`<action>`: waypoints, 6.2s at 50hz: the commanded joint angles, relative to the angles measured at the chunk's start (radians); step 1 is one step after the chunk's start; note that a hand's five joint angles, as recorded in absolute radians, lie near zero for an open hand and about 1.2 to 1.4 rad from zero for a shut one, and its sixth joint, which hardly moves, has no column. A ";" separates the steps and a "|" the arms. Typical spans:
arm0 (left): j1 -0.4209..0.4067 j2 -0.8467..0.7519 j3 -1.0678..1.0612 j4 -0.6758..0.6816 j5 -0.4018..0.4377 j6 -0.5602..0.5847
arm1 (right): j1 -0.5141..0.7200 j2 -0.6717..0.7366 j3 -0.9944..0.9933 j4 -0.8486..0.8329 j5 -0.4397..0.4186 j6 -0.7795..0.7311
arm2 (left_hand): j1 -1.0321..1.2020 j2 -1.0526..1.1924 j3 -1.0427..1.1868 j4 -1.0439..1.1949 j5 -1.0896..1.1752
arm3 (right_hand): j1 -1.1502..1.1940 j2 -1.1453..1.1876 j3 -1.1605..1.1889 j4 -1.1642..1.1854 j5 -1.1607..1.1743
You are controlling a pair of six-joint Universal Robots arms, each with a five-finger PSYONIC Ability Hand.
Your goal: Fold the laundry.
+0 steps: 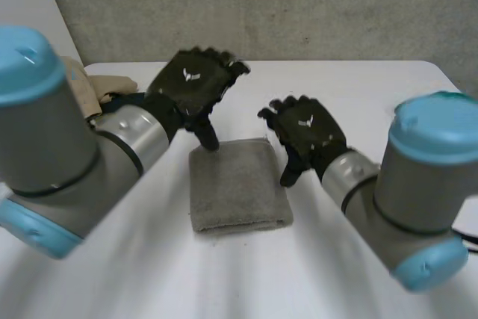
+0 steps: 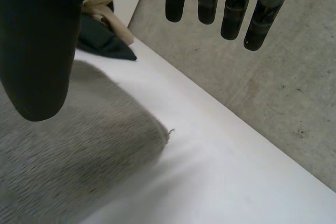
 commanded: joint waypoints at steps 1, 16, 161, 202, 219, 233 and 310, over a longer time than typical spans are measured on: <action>0.036 0.049 0.080 -0.153 0.230 -0.028 | 0.080 0.023 0.180 -0.176 0.017 -0.043 | 0.001 0.009 0.007 0.011 0.004 | -0.011 -0.044 -0.038 -0.057 -0.058; 0.022 0.029 0.102 -0.184 0.253 -0.048 | 0.135 0.247 0.119 -0.310 0.036 -0.081 | -0.011 -0.003 -0.004 -0.001 -0.008 | -0.011 -0.044 -0.038 -0.057 -0.058; 0.007 0.005 0.045 -0.060 0.209 -0.154 | -0.978 0.695 -0.644 -0.755 -0.708 0.299 | -0.020 -0.011 -0.013 -0.010 -0.017 | 1.211 1.178 1.184 1.164 1.164; -0.003 0.015 0.043 -0.058 0.210 -0.178 | -1.045 0.558 -0.389 -0.741 -0.796 -0.135 | -0.026 -0.017 -0.019 -0.016 -0.023 | -0.011 -0.044 -0.038 -0.057 -0.058; -0.001 0.017 0.040 -0.058 0.212 -0.178 | -1.280 0.274 -0.257 -0.440 -0.814 -0.171 | -0.026 -0.017 -0.019 -0.016 -0.023 | -0.011 -0.044 -0.038 -0.057 -0.058; 0.001 0.040 0.037 -0.057 0.212 -0.180 | -1.294 0.106 -0.363 -0.383 -0.397 -0.316 | -0.029 -0.020 -0.022 -0.019 -0.026 | -0.011 -0.044 -0.038 -0.057 -0.058; -0.096 -0.196 0.126 0.398 -0.100 -0.183 | -0.423 -0.146 0.297 -0.110 -0.254 -0.219 | 1.175 1.183 1.181 1.185 1.178 | -0.011 -0.044 -0.038 -0.057 -0.058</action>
